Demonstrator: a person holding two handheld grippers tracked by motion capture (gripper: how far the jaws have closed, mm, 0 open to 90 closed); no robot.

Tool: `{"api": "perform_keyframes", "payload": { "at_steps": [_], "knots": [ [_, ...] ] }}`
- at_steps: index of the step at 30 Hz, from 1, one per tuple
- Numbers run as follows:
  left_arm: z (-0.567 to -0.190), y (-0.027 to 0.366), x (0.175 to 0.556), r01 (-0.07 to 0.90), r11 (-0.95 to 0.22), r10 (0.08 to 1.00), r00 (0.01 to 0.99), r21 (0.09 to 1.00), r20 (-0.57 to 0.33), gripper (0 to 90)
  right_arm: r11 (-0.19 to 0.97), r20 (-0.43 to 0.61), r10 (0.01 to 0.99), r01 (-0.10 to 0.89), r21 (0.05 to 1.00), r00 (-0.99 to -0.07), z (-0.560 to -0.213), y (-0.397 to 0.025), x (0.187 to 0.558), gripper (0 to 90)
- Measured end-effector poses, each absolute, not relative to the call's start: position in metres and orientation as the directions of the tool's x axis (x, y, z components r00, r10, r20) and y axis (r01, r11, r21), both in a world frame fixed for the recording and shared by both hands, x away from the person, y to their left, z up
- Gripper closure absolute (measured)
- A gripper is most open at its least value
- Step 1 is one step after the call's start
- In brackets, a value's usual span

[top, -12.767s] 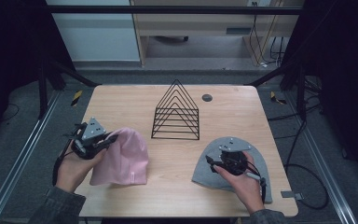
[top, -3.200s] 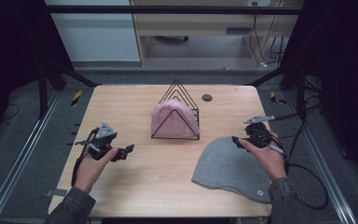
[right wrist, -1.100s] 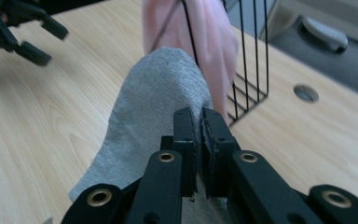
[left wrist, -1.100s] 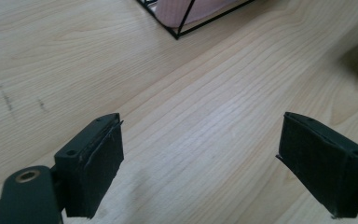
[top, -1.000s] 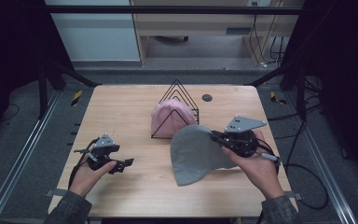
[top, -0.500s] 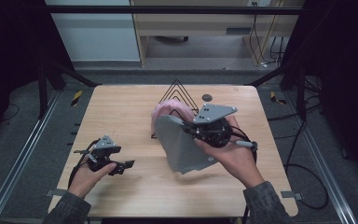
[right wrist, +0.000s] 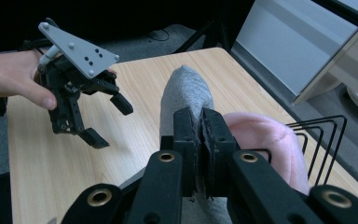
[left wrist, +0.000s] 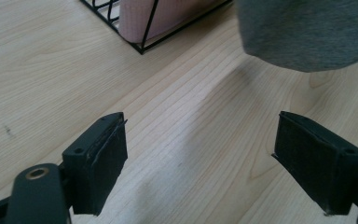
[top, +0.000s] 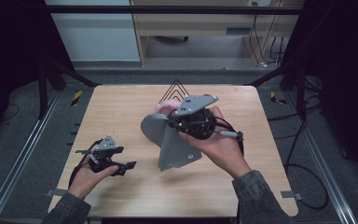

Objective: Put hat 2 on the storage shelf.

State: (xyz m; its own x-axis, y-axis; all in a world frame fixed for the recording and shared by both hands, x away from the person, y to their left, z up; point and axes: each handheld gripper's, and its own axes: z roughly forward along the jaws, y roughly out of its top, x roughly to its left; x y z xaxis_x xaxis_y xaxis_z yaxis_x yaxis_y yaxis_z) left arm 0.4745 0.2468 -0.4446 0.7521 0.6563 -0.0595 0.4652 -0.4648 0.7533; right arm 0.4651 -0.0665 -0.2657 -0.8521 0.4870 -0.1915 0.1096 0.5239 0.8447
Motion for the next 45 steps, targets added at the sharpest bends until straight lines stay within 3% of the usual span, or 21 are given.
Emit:
{"api": "perform_keyframes", "payload": {
  "at_steps": [17, 28, 31, 32, 33, 38, 45],
  "knots": [
    [-0.393, 0.216, 0.486, 0.353, -0.563, 0.553, 0.833, 0.747, 0.023, 24.6, 0.516, -0.177, 0.464, 0.102, 0.850, -0.868, -0.261, -0.063, 0.464, 85.6],
    [-0.386, 0.191, 0.502, 0.326, -0.567, 0.520, 0.854, 0.757, 0.021, 40.0, 0.506, -0.162, 0.459, 0.107, 0.856, -0.873, -0.264, -0.062, 0.463, 85.6],
    [-0.388, 0.185, 0.506, 0.324, -0.562, 0.520, 0.854, 0.761, 0.021, 47.0, 0.506, -0.160, 0.463, 0.112, 0.855, -0.872, -0.266, -0.066, 0.463, 85.6],
    [-0.389, 0.183, 0.507, 0.322, -0.564, 0.519, 0.855, 0.760, 0.023, 57.8, 0.502, -0.152, 0.473, 0.123, 0.856, -0.868, -0.268, -0.071, 0.463, 85.6],
    [-0.389, 0.182, 0.507, 0.322, -0.566, 0.517, 0.856, 0.759, 0.023, 57.8, 0.502, -0.152, 0.473, 0.123, 0.856, -0.868, -0.268, -0.071, 0.463, 85.6],
    [-0.386, 0.176, 0.512, 0.324, -0.557, 0.523, 0.852, 0.764, 0.019, 83.2, 0.481, -0.123, 0.504, 0.160, 0.862, -0.855, -0.277, -0.086, 0.468, 85.6],
    [-0.363, 0.171, 0.507, 0.295, -0.590, 0.502, 0.863, 0.752, 0.056, 86.9, 0.449, -0.099, 0.562, 0.203, 0.870, -0.821, -0.283, -0.113, 0.474, 85.6]
  ]
}}
